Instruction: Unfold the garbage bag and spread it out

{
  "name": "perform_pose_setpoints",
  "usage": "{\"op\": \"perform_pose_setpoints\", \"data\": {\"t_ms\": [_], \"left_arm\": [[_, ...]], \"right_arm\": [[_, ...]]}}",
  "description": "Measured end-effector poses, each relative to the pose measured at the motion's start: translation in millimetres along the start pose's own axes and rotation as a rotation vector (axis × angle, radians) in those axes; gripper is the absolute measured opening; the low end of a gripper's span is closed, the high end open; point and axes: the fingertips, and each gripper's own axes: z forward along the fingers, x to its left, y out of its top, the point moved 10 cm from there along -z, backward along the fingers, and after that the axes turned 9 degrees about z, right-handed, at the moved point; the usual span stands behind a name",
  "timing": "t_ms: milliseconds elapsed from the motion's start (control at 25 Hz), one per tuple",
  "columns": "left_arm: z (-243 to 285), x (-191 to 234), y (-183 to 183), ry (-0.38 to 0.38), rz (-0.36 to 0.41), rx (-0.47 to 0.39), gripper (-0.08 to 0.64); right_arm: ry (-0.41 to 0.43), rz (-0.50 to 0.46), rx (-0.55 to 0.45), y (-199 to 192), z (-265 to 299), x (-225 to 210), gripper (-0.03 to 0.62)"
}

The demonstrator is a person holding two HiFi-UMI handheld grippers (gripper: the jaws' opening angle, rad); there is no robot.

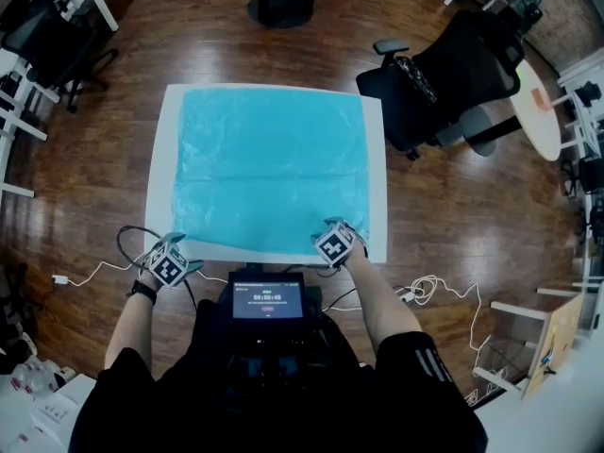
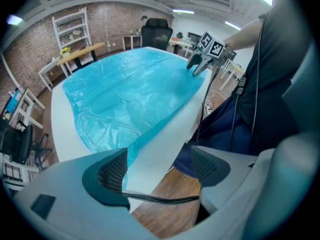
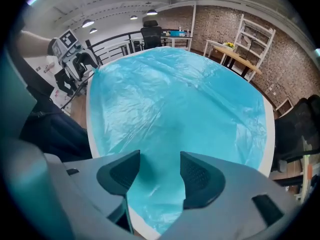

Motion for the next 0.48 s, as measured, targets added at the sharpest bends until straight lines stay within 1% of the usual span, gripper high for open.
{"op": "perform_pose_setpoints", "data": {"t_ms": [80, 200, 320, 480], "left_arm": [[-6, 2, -3, 0.005, -0.004, -0.006, 0.403], [-14, 8, -11, 0.033, -0.008, -0.005, 0.403], [-32, 19, -20, 0.074, -0.021, 0.003, 0.403], [-58, 45, -29, 0.138, -0.048, 0.014, 0.403]], "right_arm": [[0.007, -0.004, 0.006, 1, 0, -1, 0.288], [0.027, 0.005, 0.019, 3, 2, -2, 0.290], [0.035, 0.002, 0.025, 4, 3, 0, 0.290], [0.025, 0.000, 0.022, 5, 0, -1, 0.290]]}}
